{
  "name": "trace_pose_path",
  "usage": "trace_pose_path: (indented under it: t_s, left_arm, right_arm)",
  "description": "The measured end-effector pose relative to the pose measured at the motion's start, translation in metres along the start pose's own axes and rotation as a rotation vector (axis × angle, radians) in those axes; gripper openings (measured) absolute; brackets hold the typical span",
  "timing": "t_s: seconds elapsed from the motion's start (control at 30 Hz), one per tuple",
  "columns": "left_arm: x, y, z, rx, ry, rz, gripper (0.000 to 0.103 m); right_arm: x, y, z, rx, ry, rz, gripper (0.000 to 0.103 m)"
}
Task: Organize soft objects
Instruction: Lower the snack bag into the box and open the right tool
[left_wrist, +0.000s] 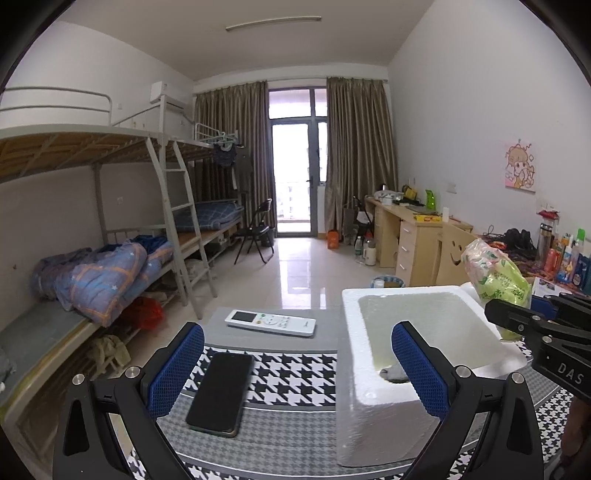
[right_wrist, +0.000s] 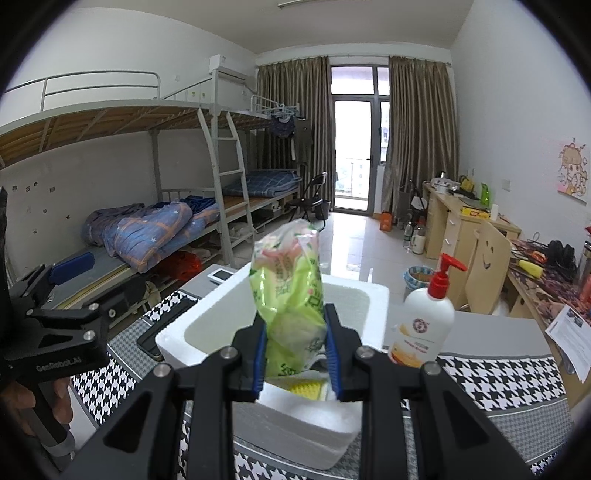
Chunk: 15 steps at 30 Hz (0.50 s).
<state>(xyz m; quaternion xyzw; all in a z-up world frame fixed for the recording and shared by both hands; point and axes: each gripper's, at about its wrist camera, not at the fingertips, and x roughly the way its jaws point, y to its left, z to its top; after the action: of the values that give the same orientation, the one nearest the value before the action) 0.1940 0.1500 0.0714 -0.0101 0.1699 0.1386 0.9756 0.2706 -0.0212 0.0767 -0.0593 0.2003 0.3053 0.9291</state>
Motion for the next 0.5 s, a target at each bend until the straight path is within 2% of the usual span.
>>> trace_pose_path:
  t_s: [0.5]
  left_arm:
    - [-0.011, 0.016, -0.004, -0.018, -0.023, 0.013, 0.102]
  right_arm:
    - [0.023, 0.01, 0.006, -0.001, 0.031, -0.002, 0.031]
